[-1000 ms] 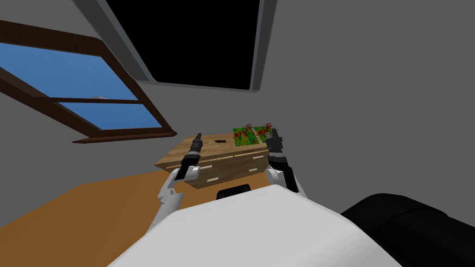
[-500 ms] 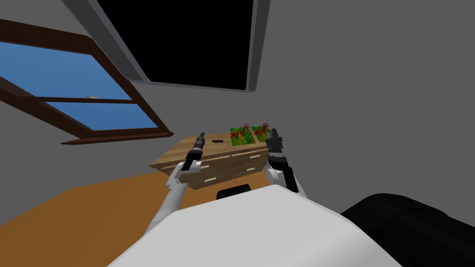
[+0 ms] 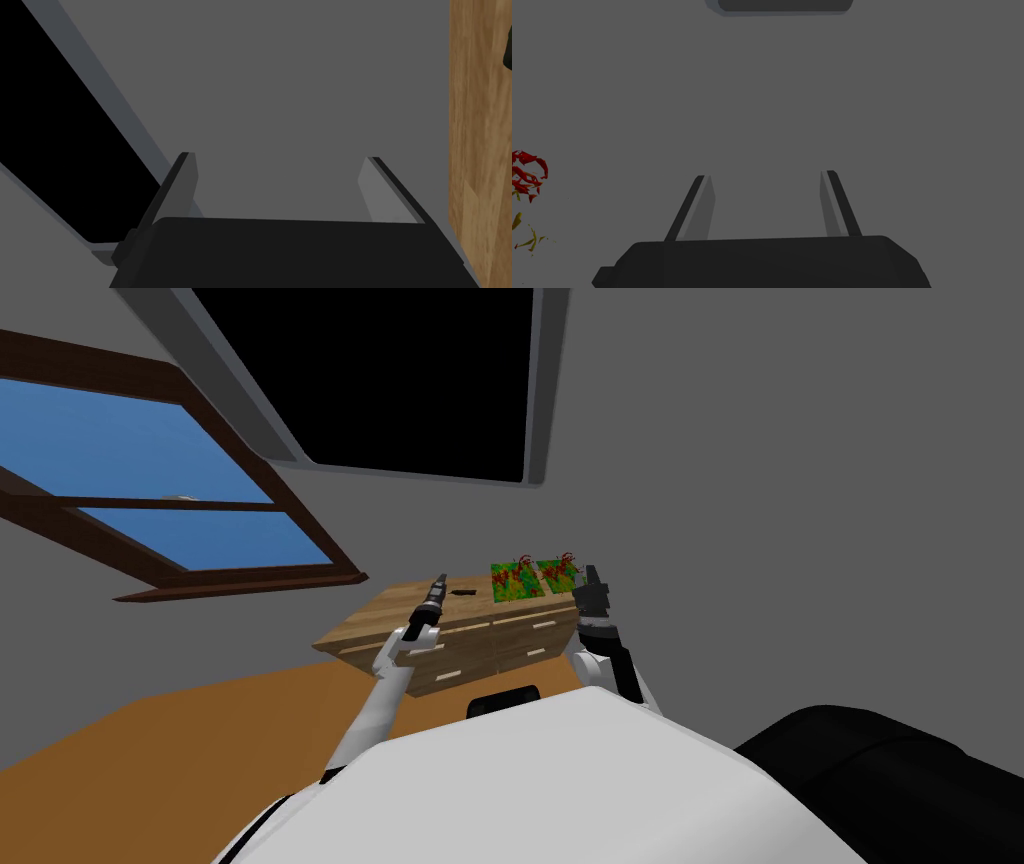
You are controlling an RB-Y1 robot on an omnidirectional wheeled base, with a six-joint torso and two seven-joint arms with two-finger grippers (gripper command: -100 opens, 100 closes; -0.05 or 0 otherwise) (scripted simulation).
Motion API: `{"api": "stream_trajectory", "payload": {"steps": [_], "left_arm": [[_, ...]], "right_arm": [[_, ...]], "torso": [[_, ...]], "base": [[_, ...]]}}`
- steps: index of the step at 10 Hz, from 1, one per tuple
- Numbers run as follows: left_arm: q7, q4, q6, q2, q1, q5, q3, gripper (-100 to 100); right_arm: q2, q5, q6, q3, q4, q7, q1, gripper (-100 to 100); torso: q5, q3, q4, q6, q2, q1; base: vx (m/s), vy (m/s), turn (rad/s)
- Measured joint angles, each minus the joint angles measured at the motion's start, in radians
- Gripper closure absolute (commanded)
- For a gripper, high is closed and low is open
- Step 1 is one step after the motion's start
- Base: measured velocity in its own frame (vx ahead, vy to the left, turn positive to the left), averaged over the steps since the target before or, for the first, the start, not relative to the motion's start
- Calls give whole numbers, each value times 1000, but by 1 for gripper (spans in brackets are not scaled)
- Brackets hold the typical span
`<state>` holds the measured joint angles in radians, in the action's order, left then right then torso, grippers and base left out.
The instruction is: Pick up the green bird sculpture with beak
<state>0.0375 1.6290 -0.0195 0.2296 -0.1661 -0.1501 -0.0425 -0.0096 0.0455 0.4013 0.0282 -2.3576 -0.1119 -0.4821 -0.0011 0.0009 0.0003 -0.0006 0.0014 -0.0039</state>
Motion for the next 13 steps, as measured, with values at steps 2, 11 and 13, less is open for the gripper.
{"api": "stream_trajectory", "payload": {"steps": [2,11,13], "left_arm": [[2,-67,-32,3,-53,-10,1,-100],[-20,-338,-215,53,-276,-36,17,-100],[-23,-398,-236,57,-316,-40,17,-100]], "right_arm": [[0,0,0,0,0,0,0,0],[0,0,0,0,0,0,0,0],[0,0,0,0,0,0,0,0]], "torso": [[0,-1,0,0,-1,0],[0,-1,0,0,-2,-1],[0,-1,-1,0,-2,2]], "base": [[-1,-75,-8],[7,-68,6],[15,-33,8]]}}
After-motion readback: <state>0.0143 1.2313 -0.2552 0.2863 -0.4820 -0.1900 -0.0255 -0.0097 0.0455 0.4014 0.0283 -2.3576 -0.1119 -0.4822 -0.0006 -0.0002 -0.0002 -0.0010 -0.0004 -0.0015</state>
